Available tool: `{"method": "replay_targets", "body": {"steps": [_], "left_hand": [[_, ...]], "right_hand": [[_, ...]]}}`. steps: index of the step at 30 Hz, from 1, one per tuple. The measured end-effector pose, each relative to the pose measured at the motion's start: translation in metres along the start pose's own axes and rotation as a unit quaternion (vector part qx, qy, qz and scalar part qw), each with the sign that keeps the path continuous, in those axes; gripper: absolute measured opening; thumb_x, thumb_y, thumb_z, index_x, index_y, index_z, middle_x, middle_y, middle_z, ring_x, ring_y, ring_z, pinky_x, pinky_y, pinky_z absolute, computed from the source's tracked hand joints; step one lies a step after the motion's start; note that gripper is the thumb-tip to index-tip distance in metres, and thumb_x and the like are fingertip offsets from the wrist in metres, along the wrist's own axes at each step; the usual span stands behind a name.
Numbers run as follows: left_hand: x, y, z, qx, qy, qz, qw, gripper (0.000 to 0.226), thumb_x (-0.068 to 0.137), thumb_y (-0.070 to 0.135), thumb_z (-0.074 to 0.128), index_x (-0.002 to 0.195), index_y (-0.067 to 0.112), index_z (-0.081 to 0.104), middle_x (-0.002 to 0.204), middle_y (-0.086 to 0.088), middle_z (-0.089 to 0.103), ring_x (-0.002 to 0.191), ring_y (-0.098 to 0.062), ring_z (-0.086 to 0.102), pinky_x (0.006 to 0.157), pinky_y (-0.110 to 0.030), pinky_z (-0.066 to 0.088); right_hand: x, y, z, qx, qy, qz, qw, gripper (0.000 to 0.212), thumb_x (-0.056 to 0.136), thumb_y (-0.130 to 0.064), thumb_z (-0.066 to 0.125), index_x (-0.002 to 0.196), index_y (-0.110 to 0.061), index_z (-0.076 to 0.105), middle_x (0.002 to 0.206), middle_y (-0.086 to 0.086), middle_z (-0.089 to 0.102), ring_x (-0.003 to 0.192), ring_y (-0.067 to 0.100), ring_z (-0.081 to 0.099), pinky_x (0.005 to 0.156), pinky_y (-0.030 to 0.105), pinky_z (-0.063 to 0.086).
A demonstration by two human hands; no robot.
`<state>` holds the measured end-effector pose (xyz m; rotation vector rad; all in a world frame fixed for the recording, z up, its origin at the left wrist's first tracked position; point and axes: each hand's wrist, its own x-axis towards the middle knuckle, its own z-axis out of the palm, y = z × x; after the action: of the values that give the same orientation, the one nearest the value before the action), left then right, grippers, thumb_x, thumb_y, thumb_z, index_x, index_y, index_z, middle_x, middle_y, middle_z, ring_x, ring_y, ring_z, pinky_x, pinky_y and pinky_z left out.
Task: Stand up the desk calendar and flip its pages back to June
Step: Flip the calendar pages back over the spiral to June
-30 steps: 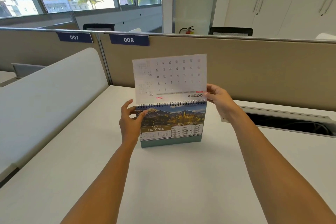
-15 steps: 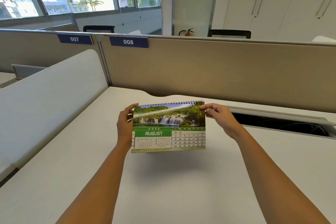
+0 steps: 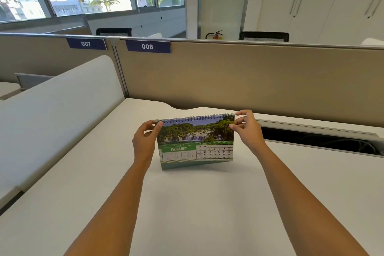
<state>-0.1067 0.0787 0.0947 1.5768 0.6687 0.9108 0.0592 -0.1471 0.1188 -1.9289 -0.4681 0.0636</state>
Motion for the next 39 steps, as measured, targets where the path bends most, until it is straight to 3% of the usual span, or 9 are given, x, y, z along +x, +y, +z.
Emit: {"method": "replay_targets", "body": {"steps": [11,18,20,24,29,32,39], "left_hand": [[0.0,0.002,0.003,0.047,0.017,0.033,0.998,0.028,0.086,0.022,0.061,0.11,0.009,0.058,0.107,-0.012,0.062,0.093,-0.021,0.058,0.066,-0.015,0.048],[-0.002,0.003,-0.001,0.065,0.003,0.048,0.997,0.027,0.084,0.03,0.062,0.106,0.014,0.058,0.102,-0.007,0.063,0.089,-0.02,0.06,0.062,-0.015,0.047],[-0.001,0.007,0.001,0.072,0.025,0.039,0.996,0.031,0.085,0.04,0.058,0.102,0.014,0.06,0.098,-0.007,0.065,0.087,-0.021,0.061,0.062,-0.016,0.046],[0.002,0.016,0.006,0.08,0.06,0.022,0.995,0.036,0.085,0.048,0.054,0.09,0.013,0.062,0.09,-0.007,0.066,0.085,-0.02,0.061,0.062,-0.016,0.044],[0.002,0.017,0.009,0.103,0.079,0.023,0.991,0.037,0.084,0.045,0.057,0.092,0.01,0.064,0.09,-0.008,0.067,0.081,-0.017,0.058,0.058,-0.012,0.039],[0.001,0.017,0.009,0.106,0.083,0.022,0.991,0.038,0.084,0.045,0.058,0.093,0.009,0.064,0.091,-0.008,0.067,0.081,-0.015,0.057,0.056,-0.01,0.037],[0.0,0.017,0.009,0.112,0.085,0.026,0.99,0.038,0.083,0.044,0.059,0.095,0.008,0.064,0.094,-0.009,0.067,0.082,-0.015,0.057,0.056,-0.009,0.037]], "right_hand": [[0.002,0.008,0.007,-0.063,0.054,-0.057,0.995,0.027,0.082,-0.009,0.068,0.103,-0.016,0.052,0.08,0.001,0.058,0.074,0.015,0.056,0.054,0.013,0.039],[0.009,0.005,-0.007,-0.118,0.072,-0.096,0.986,0.016,0.09,-0.005,0.051,0.101,-0.009,0.062,0.101,0.011,0.062,0.082,0.014,0.052,0.062,0.016,0.038],[0.015,-0.003,-0.008,-0.131,0.072,-0.082,0.985,0.019,0.094,-0.014,0.048,0.104,-0.008,0.062,0.104,0.012,0.064,0.084,0.017,0.053,0.068,0.023,0.039],[0.03,-0.025,-0.005,-0.214,-0.019,-0.002,0.977,0.051,0.098,-0.042,0.033,0.111,-0.002,0.061,0.111,0.018,0.064,0.102,0.032,0.056,0.076,0.033,0.038],[0.043,-0.039,0.002,-0.322,-0.095,0.05,0.941,0.068,0.098,-0.048,0.019,0.117,0.005,0.057,0.122,0.027,0.056,0.113,0.038,0.049,0.085,0.037,0.039],[0.045,-0.039,0.005,-0.312,-0.094,0.069,0.943,0.066,0.098,-0.046,0.021,0.118,0.007,0.056,0.122,0.027,0.056,0.113,0.038,0.05,0.079,0.034,0.036],[0.043,-0.045,0.004,-0.217,-0.072,0.077,0.97,0.047,0.098,-0.036,0.037,0.109,-0.002,0.068,0.116,0.022,0.063,0.11,0.036,0.054,0.087,0.035,0.044]]}}
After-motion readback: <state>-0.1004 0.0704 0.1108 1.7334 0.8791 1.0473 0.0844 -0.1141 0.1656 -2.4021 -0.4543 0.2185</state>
